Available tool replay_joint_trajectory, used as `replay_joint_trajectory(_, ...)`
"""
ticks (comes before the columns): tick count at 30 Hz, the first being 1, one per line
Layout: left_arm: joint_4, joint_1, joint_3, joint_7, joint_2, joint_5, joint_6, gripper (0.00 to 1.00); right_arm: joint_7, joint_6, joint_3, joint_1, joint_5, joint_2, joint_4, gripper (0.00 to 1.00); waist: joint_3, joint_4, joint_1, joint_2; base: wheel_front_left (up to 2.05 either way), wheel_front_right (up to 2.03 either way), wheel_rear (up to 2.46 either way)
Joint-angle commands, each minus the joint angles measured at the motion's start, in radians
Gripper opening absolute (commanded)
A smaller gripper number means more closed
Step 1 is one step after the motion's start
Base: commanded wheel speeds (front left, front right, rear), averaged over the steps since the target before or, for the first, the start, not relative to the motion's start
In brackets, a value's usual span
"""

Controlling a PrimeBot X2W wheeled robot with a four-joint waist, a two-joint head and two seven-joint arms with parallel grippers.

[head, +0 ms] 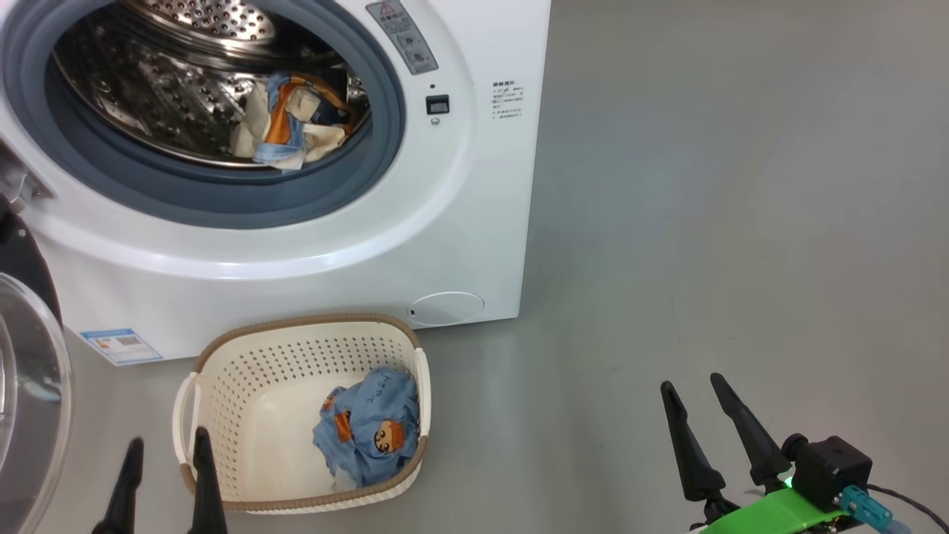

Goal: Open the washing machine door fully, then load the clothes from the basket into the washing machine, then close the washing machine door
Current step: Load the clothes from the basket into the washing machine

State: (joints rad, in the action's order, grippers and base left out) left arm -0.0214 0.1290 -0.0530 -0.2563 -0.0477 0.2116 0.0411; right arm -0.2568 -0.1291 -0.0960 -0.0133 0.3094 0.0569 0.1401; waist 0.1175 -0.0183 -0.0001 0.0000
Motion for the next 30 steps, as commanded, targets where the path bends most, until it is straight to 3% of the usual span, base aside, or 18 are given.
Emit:
replay_joint_trajectory(1,-0.037,0.004,-0.035,-0.006,-0.004,0.004,0.009,1.0,-0.005,-0.002,-0.024,0.008,-0.009,-0.002,-0.025,1.0,-0.007,0.001,0.0001,0.0,0.0,0.0,0.0)
replay_joint_trajectory(12,-0.074,0.101,-0.017,-0.006,-0.003,0.004,0.035,1.0,-0.005,-0.002,-0.023,0.025,-0.012,0.002,-0.021,1.0,-0.032,0.0,0.0001,0.0,0.0,0.0,0.0)
replay_joint_trajectory(30,-0.08,0.099,0.018,-0.006,-0.003,0.01,0.056,1.0,-0.005,-0.002,-0.031,0.024,-0.009,0.012,-0.014,1.0,-0.032,0.0,0.0001,0.0,0.0,0.0,0.0)
